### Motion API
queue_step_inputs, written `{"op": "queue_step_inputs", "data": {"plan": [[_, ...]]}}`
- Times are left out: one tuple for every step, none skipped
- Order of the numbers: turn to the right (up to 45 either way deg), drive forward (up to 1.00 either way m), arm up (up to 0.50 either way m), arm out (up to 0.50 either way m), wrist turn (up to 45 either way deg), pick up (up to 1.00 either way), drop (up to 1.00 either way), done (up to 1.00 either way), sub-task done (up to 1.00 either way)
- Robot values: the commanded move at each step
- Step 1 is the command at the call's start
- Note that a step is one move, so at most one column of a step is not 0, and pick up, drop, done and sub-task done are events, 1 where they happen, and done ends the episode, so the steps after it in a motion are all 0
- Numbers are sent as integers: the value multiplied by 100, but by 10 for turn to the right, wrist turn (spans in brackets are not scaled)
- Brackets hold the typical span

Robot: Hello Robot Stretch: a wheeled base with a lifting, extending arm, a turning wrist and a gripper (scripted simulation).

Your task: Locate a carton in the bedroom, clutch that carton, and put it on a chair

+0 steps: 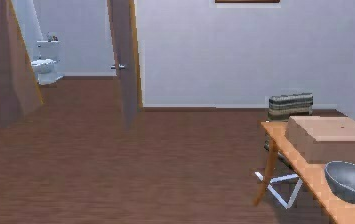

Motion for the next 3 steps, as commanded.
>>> {"op": "queue_step_inputs", "data": {"plan": [[120, 0, 0, 0, 0, 0, 0, 0, 0], [0, 75, 0, 0, 0, 0, 0, 0, 0], [-210, 0, 0, 0, 0, 0, 0, 0, 0]]}}
